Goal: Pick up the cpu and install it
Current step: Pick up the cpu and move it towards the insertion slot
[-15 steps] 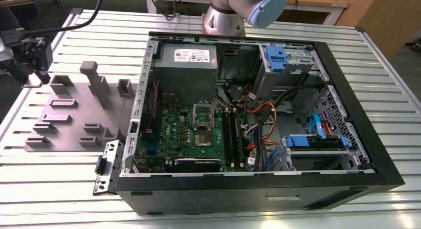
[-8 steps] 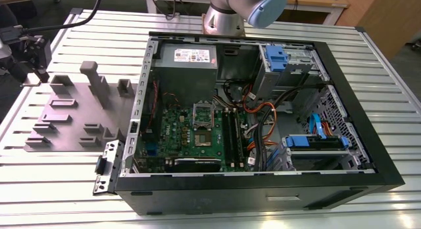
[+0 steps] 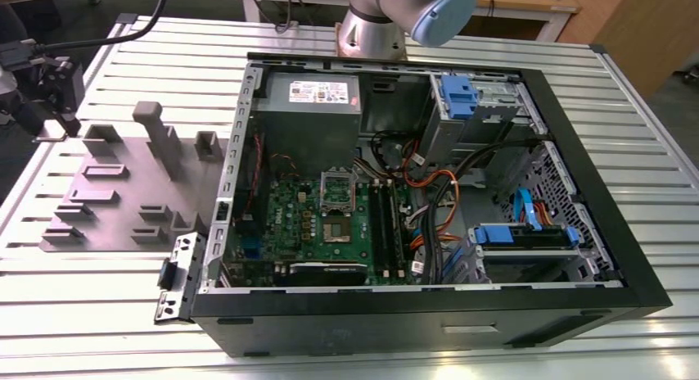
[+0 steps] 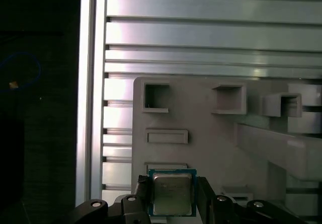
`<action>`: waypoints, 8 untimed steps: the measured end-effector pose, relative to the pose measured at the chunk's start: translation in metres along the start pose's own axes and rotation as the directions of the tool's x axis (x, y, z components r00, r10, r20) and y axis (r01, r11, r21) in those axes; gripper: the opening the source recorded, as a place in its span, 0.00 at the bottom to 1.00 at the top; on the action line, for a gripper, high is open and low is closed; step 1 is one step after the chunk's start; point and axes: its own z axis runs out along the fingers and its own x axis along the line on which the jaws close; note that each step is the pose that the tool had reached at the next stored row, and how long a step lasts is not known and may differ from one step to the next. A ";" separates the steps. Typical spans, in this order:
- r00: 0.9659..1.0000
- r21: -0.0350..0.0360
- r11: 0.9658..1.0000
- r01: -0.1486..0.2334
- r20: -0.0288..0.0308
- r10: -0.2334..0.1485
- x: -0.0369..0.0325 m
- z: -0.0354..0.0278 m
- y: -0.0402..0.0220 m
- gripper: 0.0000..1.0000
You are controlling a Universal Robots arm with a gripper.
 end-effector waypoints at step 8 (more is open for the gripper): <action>1.000 0.000 1.000 0.000 0.000 0.000 0.0000 -0.0018 0.0000 0.47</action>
